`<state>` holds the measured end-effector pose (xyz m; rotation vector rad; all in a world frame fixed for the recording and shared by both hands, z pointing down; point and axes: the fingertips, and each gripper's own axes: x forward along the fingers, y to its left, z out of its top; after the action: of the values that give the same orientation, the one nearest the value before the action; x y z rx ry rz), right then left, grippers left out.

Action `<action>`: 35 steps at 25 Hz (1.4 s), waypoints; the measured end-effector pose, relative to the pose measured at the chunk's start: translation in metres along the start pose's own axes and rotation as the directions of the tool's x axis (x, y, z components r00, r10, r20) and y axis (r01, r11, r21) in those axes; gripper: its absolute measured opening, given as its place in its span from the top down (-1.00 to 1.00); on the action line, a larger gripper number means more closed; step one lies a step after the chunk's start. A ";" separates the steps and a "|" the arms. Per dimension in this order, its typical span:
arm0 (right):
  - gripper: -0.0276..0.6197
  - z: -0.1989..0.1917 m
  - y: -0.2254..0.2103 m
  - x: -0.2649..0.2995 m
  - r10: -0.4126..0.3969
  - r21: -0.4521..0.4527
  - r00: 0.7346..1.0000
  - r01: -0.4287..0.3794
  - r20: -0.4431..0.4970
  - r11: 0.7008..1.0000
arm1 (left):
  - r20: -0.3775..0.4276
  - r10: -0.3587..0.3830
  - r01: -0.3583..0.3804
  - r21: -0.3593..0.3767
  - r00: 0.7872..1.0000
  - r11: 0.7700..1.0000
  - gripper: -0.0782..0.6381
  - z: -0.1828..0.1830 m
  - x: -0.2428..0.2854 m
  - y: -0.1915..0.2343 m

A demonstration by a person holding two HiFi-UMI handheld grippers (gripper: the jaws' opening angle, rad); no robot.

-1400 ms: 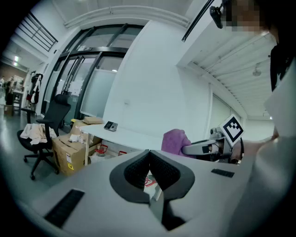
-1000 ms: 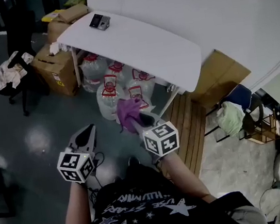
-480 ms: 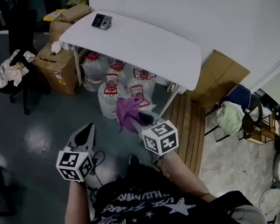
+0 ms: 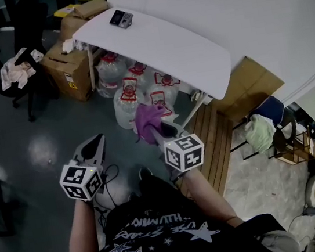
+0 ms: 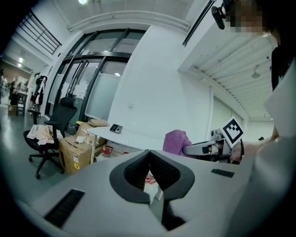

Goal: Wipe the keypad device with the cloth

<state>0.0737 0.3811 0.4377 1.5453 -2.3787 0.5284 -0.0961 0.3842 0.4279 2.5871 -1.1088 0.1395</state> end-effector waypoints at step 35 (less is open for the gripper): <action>0.61 0.095 -0.163 0.246 0.117 0.072 0.992 -0.113 -0.048 0.991 | -0.064 0.165 -0.167 -0.040 0.984 0.985 0.76 0.052 0.202 0.153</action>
<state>0.1222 0.0778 0.4775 1.4093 -2.4446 0.6745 -0.0681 0.1293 0.4606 2.4325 -1.2893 0.2272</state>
